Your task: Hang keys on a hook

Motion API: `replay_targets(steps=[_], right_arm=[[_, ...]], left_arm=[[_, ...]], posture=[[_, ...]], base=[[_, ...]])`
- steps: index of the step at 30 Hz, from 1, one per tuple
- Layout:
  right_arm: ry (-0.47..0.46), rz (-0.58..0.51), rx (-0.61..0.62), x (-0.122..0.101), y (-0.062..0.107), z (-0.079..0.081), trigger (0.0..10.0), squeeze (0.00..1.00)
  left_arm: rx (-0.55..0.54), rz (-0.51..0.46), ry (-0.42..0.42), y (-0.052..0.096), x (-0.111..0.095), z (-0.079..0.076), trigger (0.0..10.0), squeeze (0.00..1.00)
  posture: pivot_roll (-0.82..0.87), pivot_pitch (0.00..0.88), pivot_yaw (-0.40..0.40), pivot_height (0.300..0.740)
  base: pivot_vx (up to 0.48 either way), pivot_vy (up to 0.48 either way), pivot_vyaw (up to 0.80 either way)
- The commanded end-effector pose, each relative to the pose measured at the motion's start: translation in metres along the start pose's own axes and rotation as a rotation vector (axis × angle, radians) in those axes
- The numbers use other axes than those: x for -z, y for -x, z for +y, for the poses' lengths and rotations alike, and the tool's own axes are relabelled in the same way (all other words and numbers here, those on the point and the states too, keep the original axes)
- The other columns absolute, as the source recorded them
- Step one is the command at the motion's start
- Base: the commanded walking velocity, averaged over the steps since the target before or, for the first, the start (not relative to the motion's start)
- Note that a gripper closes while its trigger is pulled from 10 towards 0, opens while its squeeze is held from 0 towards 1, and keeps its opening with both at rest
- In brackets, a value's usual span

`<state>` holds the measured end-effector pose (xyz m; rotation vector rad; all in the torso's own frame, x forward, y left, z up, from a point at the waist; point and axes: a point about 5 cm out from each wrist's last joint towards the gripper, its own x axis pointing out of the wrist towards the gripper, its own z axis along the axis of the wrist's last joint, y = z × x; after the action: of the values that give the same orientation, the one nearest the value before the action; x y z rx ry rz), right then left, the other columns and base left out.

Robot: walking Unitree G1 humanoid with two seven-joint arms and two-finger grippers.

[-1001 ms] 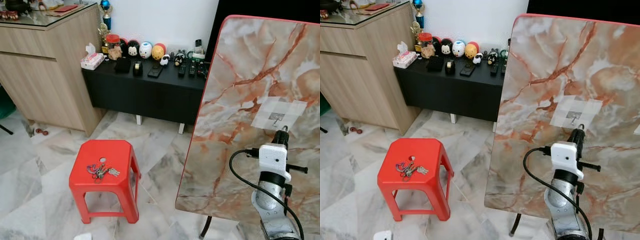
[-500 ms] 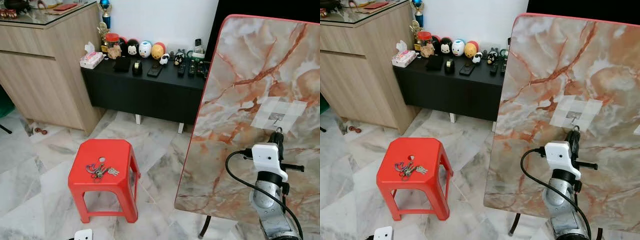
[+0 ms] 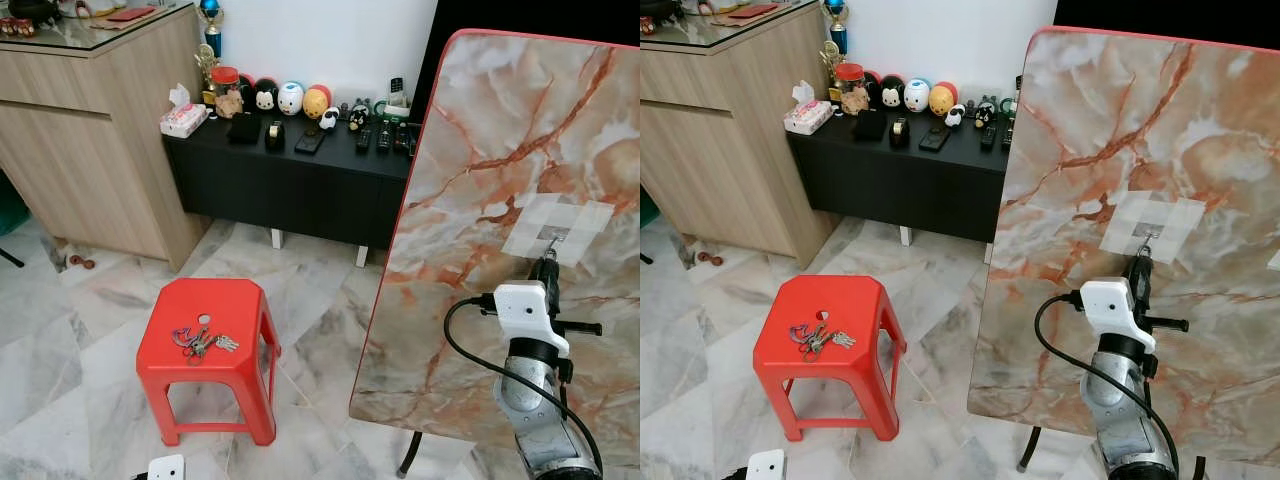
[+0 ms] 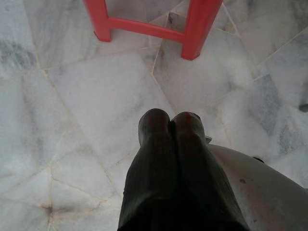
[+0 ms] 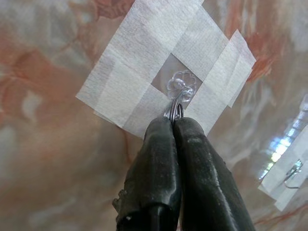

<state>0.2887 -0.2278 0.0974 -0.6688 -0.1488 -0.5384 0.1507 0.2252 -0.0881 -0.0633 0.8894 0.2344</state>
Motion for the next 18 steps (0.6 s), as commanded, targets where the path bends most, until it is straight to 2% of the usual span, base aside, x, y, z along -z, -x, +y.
replay_targets(steps=[1, 18], right_arm=[[0.004, -0.012, 0.036, -0.0034, -0.0075, -0.0069, 10.0, 0.00], [0.041, 0.040, -0.016, 0.0048, -0.0069, -0.0026, 10.0, 0.00]], left_arm=[[-0.001, 0.021, 0.011, 0.0018, 0.0068, 0.0001, 10.0, 0.00], [-0.002, 0.025, 0.014, 0.0033, 0.0107, 0.0014, 10.0, 0.00]], posture=[[0.20, 0.000, -0.077, 0.740], [0.20, 0.000, -0.077, 0.740]], base=[[0.000, 0.000, 0.00], [0.000, 0.000, 0.00]])
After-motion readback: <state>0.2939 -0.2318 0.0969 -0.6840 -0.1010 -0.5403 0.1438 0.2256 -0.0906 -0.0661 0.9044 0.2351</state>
